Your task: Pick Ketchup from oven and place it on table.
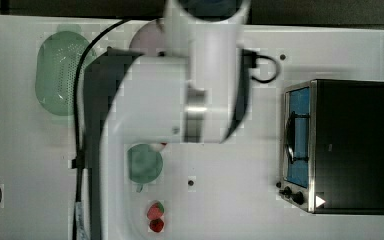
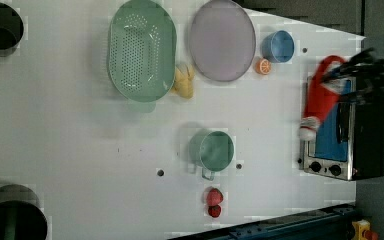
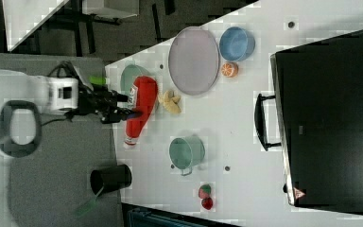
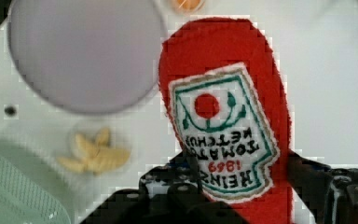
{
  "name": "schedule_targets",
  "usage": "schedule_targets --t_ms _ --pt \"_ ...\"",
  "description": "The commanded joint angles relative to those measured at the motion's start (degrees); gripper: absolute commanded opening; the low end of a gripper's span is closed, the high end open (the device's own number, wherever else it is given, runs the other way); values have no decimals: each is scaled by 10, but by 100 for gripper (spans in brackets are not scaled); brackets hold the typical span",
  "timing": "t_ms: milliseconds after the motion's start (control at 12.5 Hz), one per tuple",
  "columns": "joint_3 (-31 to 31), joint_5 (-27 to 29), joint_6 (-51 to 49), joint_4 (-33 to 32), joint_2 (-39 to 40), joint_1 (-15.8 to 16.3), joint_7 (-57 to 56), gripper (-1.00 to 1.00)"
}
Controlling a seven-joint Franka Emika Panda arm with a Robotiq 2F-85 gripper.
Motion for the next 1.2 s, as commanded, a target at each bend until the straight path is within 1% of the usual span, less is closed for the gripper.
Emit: schedule_targets --t_ms 80,320,640,800,960,1040,1200 --pt "-23 -9 60 -89 -11 -27 16 27" --pt "-23 -9 170 -172 -10 -27 16 27" --pt "-23 -9 288 -277 1 -27 16 27" --pt "-23 -9 343 -311 14 -28 16 27" --pt "-23 -9 389 -330 32 -28 16 27" --pt "-23 -9 407 -333 43 -28 16 34" --pt "-22 -8 421 -332 61 -27 17 75"
